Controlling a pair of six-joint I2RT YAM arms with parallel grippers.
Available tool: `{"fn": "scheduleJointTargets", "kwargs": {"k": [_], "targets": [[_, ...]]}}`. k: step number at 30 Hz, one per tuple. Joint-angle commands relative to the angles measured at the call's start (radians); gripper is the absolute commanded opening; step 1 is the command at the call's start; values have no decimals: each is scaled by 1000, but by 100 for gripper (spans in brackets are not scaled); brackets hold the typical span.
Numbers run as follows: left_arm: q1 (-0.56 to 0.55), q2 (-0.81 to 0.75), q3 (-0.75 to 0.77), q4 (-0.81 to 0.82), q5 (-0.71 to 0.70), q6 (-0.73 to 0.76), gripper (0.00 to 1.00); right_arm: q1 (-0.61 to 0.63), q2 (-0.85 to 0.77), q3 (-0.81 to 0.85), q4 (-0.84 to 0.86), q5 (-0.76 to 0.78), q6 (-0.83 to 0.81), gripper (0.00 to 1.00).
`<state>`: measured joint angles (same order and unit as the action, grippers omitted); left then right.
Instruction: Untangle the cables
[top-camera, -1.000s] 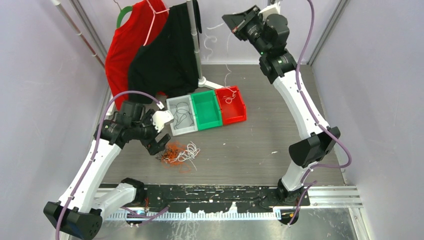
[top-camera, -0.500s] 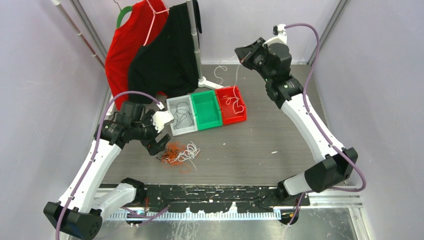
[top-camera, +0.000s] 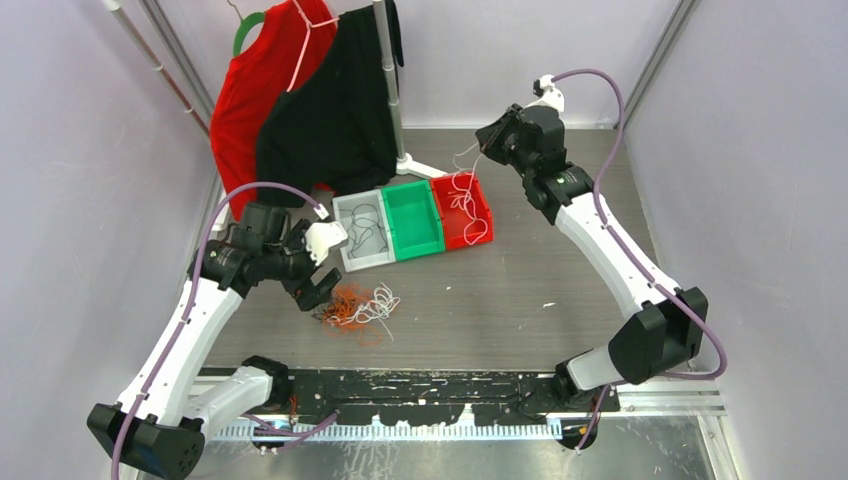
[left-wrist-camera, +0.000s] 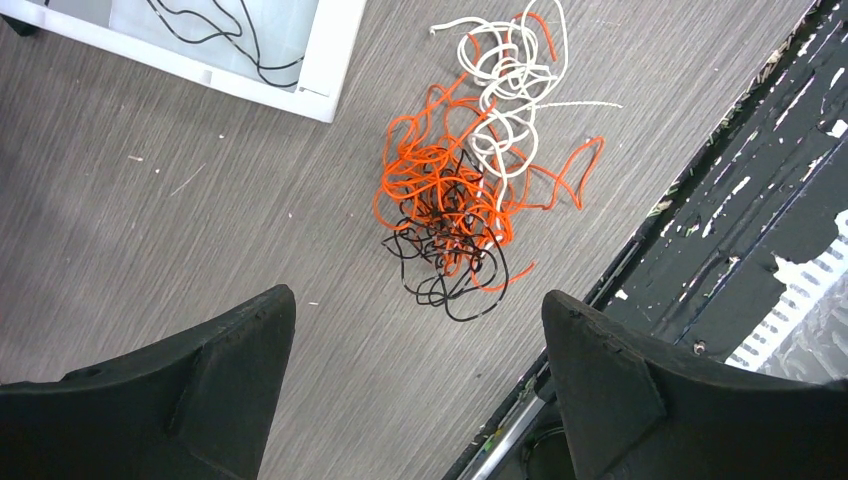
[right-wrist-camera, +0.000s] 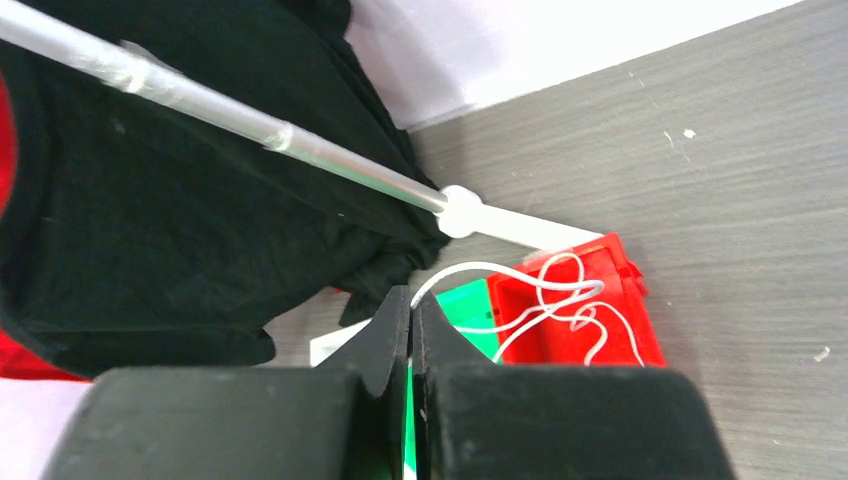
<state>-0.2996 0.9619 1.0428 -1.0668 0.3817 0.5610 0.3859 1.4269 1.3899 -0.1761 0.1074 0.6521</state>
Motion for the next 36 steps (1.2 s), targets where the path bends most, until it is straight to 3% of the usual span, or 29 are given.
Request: {"fn": "scheduleJointTargets", "kwargs": {"k": [1, 21, 36], "targets": [[4, -9, 23, 16, 28, 13, 92, 0, 43, 31, -40, 56, -19, 1], [4, 7, 21, 30, 24, 14, 92, 2, 430, 222, -219, 42, -141, 1], [4, 22, 17, 43, 22, 10, 92, 65, 555, 198, -244, 78, -243, 1]]}}
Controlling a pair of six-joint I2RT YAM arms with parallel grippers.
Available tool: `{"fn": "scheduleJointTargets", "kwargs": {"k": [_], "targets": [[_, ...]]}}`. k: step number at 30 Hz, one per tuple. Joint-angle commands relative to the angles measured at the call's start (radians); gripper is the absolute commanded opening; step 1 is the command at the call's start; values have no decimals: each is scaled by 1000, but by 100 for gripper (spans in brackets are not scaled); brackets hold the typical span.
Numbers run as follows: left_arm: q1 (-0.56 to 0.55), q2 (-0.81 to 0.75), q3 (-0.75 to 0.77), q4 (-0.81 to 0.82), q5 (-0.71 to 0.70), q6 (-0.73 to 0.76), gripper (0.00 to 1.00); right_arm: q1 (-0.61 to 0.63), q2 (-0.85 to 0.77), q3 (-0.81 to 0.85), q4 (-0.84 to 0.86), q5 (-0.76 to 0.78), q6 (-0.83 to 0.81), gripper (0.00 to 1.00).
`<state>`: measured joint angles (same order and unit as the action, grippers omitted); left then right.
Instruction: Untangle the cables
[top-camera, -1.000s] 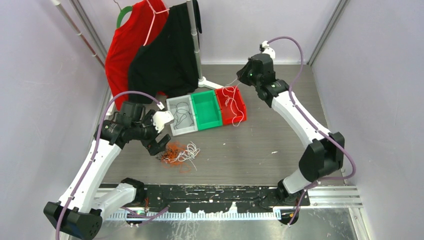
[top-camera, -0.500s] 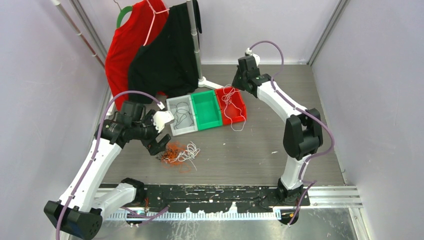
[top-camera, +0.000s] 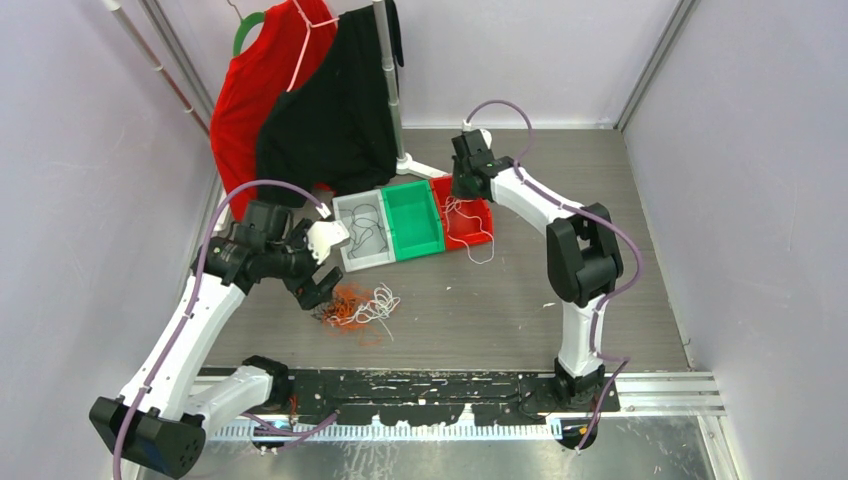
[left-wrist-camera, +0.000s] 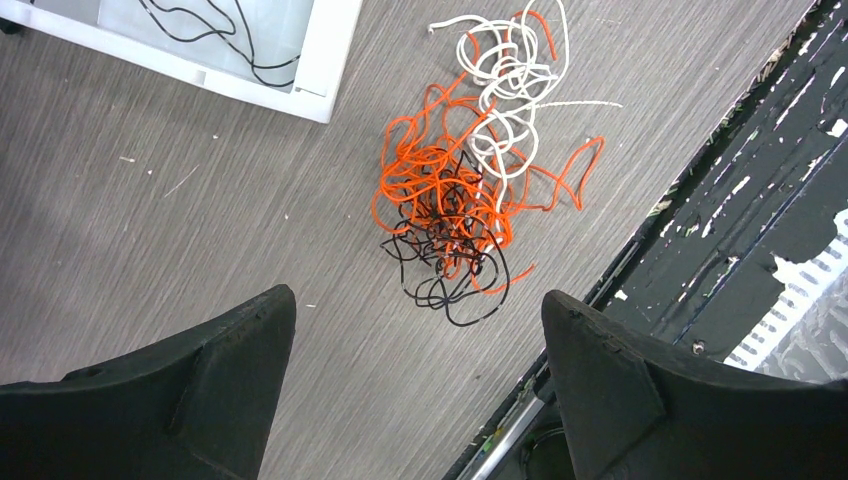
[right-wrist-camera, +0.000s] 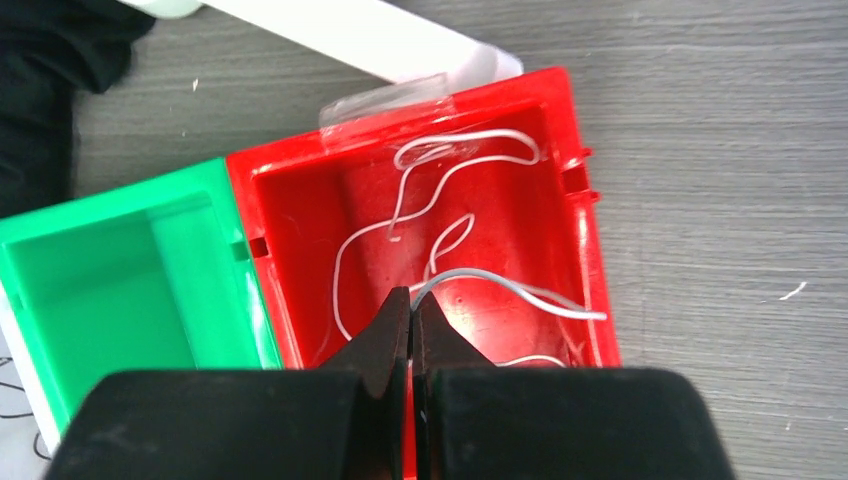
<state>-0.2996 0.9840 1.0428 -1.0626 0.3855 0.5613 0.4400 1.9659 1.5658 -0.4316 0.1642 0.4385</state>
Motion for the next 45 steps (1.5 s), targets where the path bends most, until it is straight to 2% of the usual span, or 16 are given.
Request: {"fn": "scheduleJointTargets", "kwargs": {"k": [1, 6, 11, 18, 22, 28, 32, 36, 41, 45], "targets": [[5, 1, 19, 39, 19, 9, 92, 11, 23, 27, 8, 21, -29, 1], [5, -5, 17, 37, 18, 7, 92, 10, 60, 62, -3, -4, -28, 13], [4, -9, 13, 33, 16, 13, 92, 4, 60, 134, -44, -71, -9, 41], [5, -17, 11, 28, 22, 17, 92, -24, 29, 240, -170, -183, -1, 47], [5, -19, 12, 27, 26, 16, 92, -30, -17, 236, -215, -223, -17, 49], [4, -18, 21, 16, 31, 17, 92, -41, -179, 78, -188, -219, -20, 54], [4, -16, 25, 3, 35, 22, 92, -40, -375, -173, -87, -154, -24, 57], [5, -11, 27, 3, 36, 20, 92, -46, -513, -422, 4, -100, -27, 55], [5, 3, 37, 23, 29, -5, 92, -67, -542, -593, 74, -96, -46, 52], [5, 36, 43, 46, 34, -38, 91, -72, -491, -647, 131, -98, -56, 49]]}}
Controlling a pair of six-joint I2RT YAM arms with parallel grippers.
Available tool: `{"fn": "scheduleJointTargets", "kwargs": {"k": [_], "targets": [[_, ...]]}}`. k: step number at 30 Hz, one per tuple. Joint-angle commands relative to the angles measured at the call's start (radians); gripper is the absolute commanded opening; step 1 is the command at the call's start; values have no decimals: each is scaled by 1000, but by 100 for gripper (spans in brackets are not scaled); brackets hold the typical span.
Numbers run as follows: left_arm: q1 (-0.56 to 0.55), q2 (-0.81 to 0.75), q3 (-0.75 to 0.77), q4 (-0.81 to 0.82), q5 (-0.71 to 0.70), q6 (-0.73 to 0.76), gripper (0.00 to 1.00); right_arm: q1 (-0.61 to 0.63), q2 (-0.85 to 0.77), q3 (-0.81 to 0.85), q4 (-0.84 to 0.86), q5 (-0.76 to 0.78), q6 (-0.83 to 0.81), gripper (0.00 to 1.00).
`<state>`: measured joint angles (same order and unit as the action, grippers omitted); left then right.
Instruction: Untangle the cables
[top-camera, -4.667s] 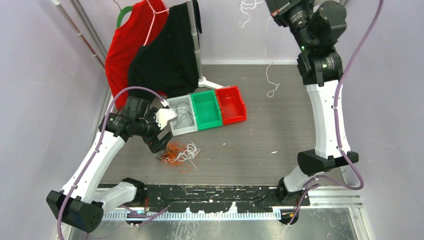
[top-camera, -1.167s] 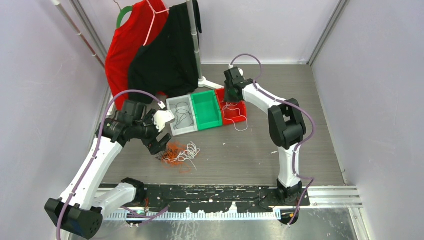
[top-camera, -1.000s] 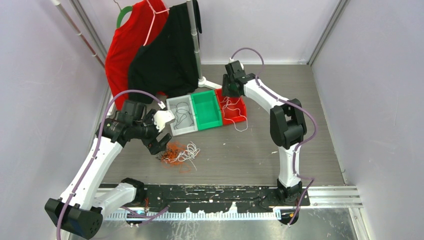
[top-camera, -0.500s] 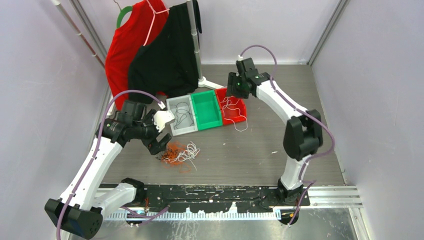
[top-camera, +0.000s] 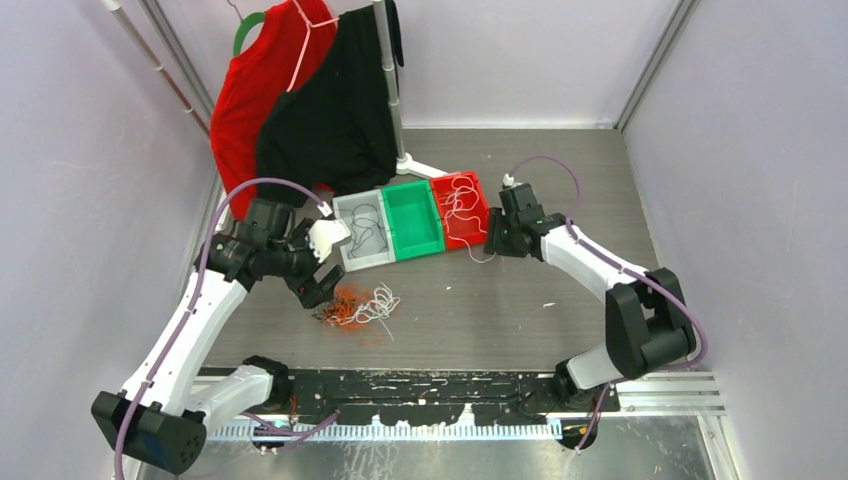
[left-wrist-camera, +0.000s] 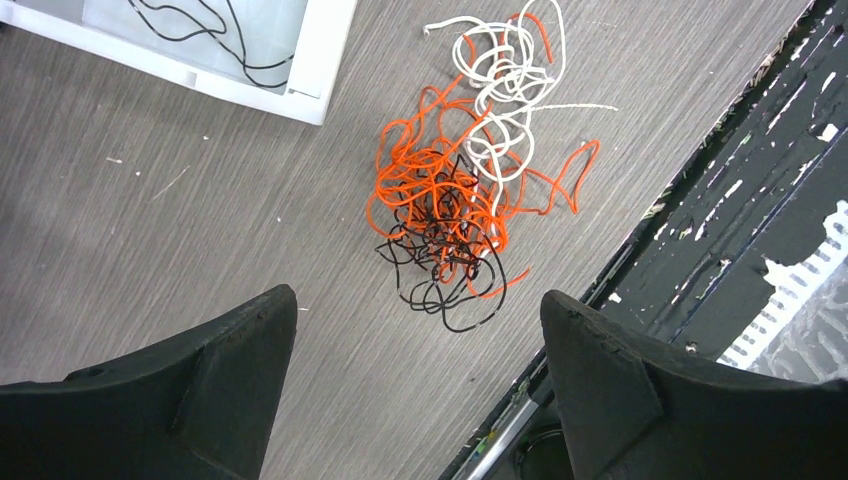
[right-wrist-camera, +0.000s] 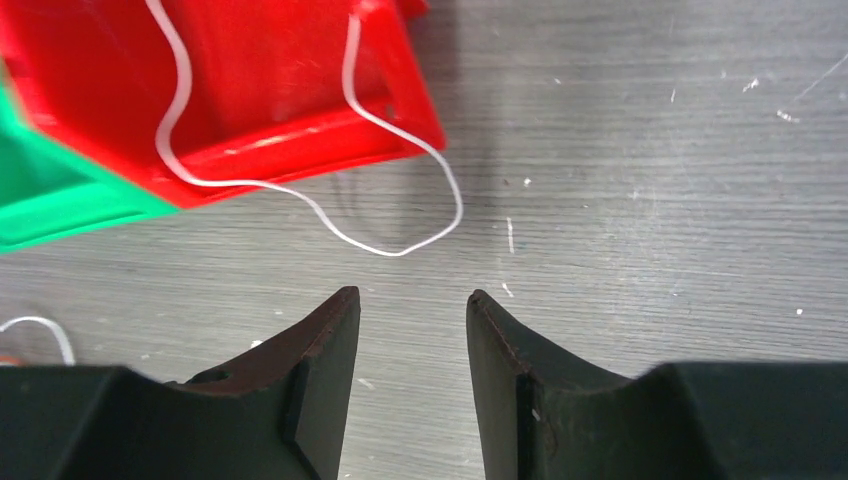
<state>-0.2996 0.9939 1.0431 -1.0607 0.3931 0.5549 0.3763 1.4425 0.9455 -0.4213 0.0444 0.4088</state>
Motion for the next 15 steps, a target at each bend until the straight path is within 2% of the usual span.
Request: {"fn": "scheduleJointTargets", "kwargs": {"k": [1, 15], "targets": [[4, 34, 48, 42, 29, -35, 90, -9, 48, -35, 132, 29, -25, 48], [5, 39, 60, 35, 32, -31, 90, -18, 220, -73, 355, 130, 5, 36]]}}
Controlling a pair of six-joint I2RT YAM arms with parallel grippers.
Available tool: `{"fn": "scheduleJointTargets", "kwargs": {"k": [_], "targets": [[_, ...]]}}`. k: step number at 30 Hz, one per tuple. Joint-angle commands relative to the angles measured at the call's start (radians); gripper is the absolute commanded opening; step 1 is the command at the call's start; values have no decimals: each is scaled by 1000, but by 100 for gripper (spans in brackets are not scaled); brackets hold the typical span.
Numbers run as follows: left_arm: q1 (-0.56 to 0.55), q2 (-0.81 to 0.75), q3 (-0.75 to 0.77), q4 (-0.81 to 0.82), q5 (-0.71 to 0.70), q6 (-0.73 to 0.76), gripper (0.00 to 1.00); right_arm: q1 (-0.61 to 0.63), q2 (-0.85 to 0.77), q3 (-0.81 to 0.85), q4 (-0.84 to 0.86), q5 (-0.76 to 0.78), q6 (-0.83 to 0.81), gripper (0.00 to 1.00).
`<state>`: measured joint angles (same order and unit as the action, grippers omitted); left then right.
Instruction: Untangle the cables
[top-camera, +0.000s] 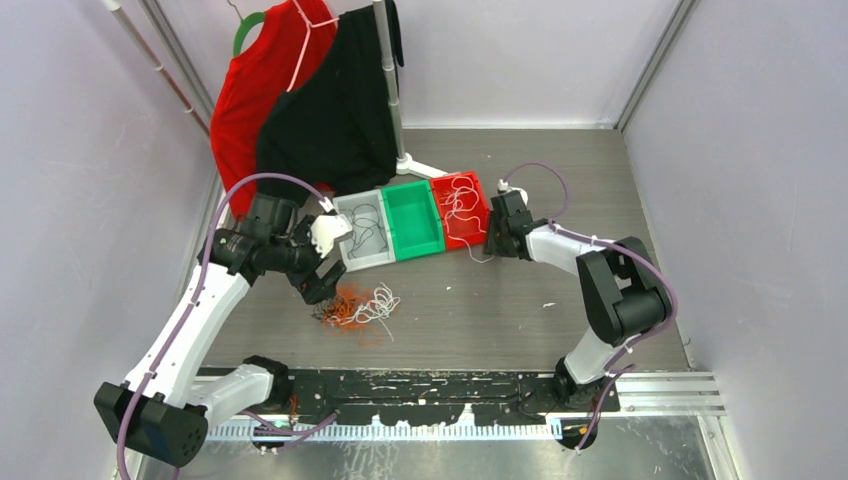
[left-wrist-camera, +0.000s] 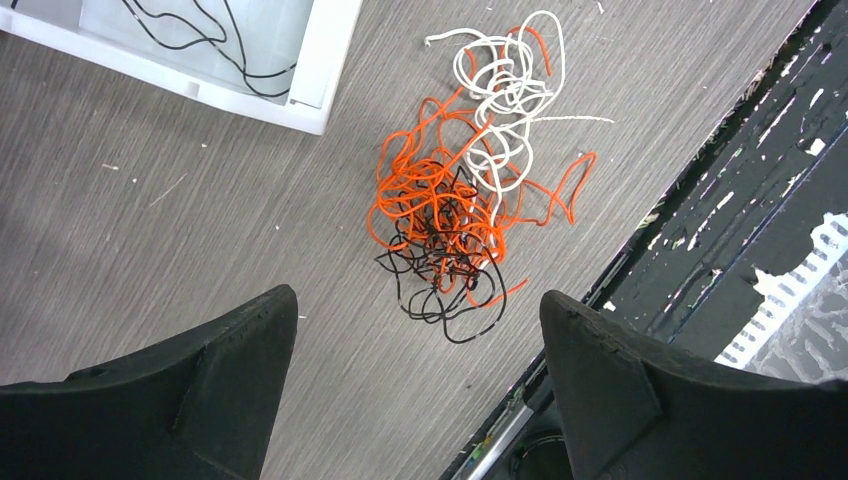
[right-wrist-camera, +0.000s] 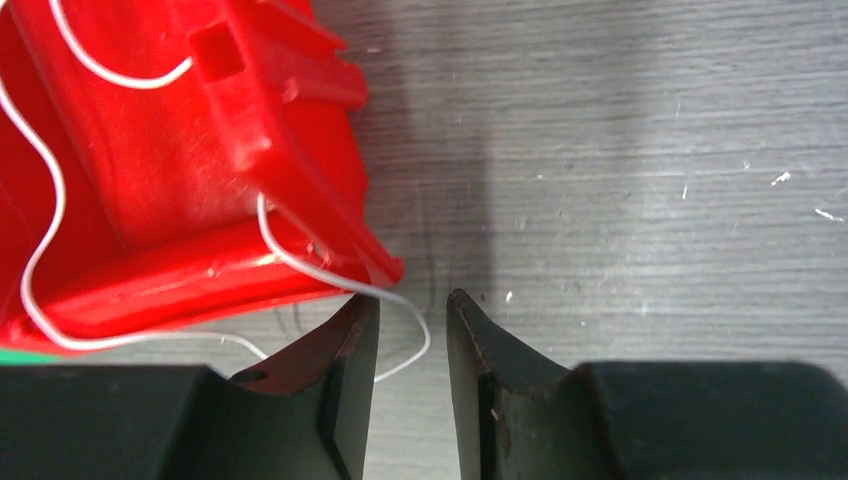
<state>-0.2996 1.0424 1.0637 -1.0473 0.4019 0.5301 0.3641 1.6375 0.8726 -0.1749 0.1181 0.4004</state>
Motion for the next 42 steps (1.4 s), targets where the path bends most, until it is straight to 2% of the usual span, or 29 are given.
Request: {"fn": "scheduleJointTargets", "kwargs": {"k": [1, 8, 11, 15, 19, 27, 35, 42], "targets": [[5, -11, 39, 21, 20, -4, 90, -4, 31, -3, 115, 56, 13, 35], [4, -3, 43, 27, 14, -1, 90, -5, -39, -115, 261, -15, 29, 10], [4, 3, 48, 30, 16, -3, 90, -5, -127, -122, 233, -44, 42, 1], [5, 6, 50, 34, 14, 1, 90, -5, -217, -87, 161, -68, 40, 1], [5, 5, 47, 37, 15, -1, 90, -3, -210, -5, 114, -79, 17, 1], [4, 0, 38, 35, 12, 5, 90, 15, -27, 199, 36, -53, -77, 1], [4, -6, 24, 36, 13, 23, 90, 75, 133, 389, -60, 61, -166, 1], [5, -7, 19, 29, 33, 32, 84, 115, 273, 501, -83, 99, -183, 1]]}}
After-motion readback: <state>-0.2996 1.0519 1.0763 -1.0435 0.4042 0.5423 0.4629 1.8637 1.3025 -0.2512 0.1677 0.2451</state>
